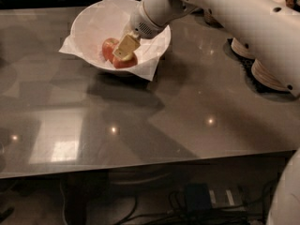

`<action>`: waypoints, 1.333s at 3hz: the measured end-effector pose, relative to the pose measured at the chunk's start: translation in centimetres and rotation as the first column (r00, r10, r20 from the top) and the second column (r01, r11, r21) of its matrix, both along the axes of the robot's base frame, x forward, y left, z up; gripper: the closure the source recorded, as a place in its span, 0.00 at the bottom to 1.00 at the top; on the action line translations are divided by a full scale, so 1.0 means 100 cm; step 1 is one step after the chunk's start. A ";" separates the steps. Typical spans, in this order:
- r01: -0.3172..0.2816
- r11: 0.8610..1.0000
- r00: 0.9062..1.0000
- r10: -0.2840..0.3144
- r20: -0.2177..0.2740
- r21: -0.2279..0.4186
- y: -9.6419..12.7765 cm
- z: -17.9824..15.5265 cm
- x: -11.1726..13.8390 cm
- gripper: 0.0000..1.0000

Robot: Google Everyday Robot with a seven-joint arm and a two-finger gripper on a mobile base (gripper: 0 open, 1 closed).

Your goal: Pick apple from white bowl

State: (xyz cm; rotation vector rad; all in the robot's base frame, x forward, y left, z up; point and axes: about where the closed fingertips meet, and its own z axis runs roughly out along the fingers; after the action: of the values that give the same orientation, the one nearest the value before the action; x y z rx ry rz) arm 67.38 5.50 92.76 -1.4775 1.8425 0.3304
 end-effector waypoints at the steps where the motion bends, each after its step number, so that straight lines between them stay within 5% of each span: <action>1: 0.010 1.000 1.000 -0.010 -0.028 -0.007 -0.003 -0.012 0.001 0.40; 4: 0.032 0.999 0.996 -0.032 -0.081 0.001 -0.001 -0.041 0.007 0.39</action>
Offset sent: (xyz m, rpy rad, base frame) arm 0.0029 -0.0123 -0.0340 -0.0099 0.0751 -0.0396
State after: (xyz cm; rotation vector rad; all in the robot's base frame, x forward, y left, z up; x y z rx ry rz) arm 68.07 5.37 88.63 -1.4513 1.9265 0.3813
